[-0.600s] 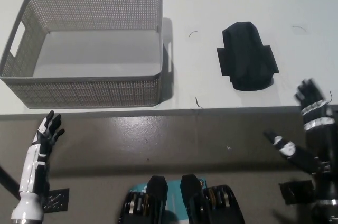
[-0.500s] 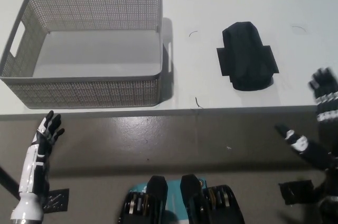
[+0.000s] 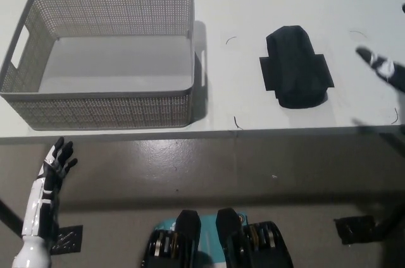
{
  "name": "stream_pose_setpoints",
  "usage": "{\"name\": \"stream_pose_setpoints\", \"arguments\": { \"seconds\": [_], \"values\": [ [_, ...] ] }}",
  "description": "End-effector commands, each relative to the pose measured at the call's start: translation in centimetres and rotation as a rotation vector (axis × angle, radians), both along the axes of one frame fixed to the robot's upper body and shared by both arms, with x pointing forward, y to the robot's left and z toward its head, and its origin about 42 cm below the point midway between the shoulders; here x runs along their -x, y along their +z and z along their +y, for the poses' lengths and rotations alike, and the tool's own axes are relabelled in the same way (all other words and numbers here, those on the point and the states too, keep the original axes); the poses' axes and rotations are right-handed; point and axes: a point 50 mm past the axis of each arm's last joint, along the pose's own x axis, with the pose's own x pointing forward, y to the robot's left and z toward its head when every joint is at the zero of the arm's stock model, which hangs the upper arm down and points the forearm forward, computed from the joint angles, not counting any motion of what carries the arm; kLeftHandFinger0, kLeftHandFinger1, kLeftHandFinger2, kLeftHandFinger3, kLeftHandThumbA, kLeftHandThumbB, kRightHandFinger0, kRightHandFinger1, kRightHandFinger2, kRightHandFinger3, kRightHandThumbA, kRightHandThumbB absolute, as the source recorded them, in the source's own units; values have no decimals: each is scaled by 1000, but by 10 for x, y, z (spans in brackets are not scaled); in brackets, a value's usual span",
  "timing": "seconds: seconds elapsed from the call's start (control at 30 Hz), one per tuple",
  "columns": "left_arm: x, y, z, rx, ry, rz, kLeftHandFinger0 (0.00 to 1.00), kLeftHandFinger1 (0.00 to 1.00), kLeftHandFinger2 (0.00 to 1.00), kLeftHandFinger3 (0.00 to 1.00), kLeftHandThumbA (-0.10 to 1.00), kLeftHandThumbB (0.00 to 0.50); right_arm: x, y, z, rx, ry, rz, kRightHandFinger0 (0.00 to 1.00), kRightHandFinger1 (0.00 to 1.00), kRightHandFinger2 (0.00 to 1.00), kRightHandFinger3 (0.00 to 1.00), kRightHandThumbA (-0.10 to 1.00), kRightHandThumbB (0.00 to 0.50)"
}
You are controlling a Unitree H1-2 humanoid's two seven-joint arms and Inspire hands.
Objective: Use the right hand to push the pencil case on the right hand side to the container on the left side
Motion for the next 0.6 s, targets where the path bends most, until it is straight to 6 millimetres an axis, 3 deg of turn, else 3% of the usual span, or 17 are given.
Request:
{"name": "stream_pose_setpoints", "arguments": {
  "seconds": [0.0,0.07,0.23,0.3,0.33,0.4,0.47,0.5,0.53,0.57],
  "values": [
    [2,9,5,-11,-9,-59,1000,1000,1000,1000,1000,36,-42,41,0,-4,3,-24,1000,1000,1000,1000,1000,291],
    [2,8,5,-9,-6,-54,1000,1000,1000,1000,1000,49,-58,48,3,-15,18,-1,1000,1000,1000,1000,1000,302],
    [5,5,6,-7,-7,-44,1000,1000,1000,1000,1000,27,-99,52,17,-77,68,94,1000,1000,1000,1000,1000,253],
    [5,4,6,-12,2,-41,1000,1000,1000,1000,1000,34,-113,49,23,-107,71,141,1000,1000,1000,1000,1000,333],
    [7,3,6,-9,1,-38,1000,1000,1000,1000,1000,33,-118,46,27,-114,64,164,1000,1000,1000,1000,1000,332],
    [8,1,6,-6,0,-32,1000,1000,1000,1000,1000,38,-126,37,34,-147,60,209,1000,1000,1000,1000,1000,293],
    [7,2,7,-14,7,-33,1000,1000,1000,1000,1000,34,-129,31,40,-160,73,248,1000,1000,1000,1000,1000,288],
    [7,2,8,-17,11,-33,1000,1000,1000,1000,1000,39,-131,27,43,-167,80,270,1000,1000,1000,1000,1000,241],
    [7,2,7,-12,6,-33,1000,1000,1000,1000,1000,37,-133,22,45,-181,89,305,1000,1000,1000,1000,1000,278],
    [8,2,6,-13,5,-33,1000,1000,1000,1000,1000,41,-134,15,48,-188,85,345,1000,1000,1000,1000,1000,251]
  ]
}}
